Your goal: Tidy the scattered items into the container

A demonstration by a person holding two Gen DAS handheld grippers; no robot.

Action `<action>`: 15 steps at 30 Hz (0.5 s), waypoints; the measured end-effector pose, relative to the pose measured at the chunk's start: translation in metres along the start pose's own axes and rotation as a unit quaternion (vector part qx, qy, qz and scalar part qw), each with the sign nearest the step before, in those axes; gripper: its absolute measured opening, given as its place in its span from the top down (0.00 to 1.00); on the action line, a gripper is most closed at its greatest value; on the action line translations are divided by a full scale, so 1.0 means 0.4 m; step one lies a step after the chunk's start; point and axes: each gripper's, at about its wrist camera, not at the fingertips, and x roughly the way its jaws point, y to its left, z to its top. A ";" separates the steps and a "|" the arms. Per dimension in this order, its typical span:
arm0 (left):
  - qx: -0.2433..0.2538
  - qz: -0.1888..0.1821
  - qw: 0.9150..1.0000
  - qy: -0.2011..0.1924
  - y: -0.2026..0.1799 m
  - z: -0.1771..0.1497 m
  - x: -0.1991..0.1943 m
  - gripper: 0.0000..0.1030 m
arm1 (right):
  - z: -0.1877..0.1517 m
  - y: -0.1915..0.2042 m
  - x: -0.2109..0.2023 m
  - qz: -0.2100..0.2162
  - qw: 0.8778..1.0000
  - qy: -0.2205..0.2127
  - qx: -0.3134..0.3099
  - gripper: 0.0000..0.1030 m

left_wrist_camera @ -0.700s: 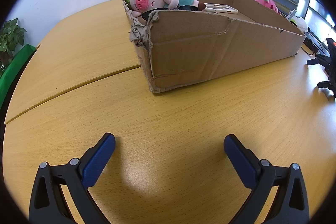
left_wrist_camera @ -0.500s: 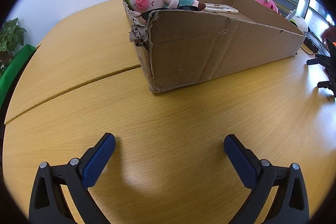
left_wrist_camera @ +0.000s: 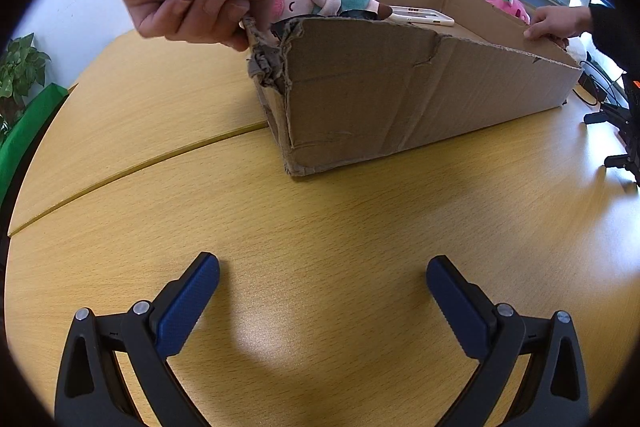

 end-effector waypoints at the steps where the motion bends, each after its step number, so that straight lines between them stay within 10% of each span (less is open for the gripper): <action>1: 0.000 0.001 1.000 0.000 0.000 0.001 0.000 0.00 | 0.000 0.001 0.000 0.000 1.000 0.000 0.000 0.00; 15: 0.001 0.002 1.000 -0.001 -0.004 0.001 0.002 0.00 | 0.002 0.005 0.001 -0.002 1.000 -0.002 0.001 0.00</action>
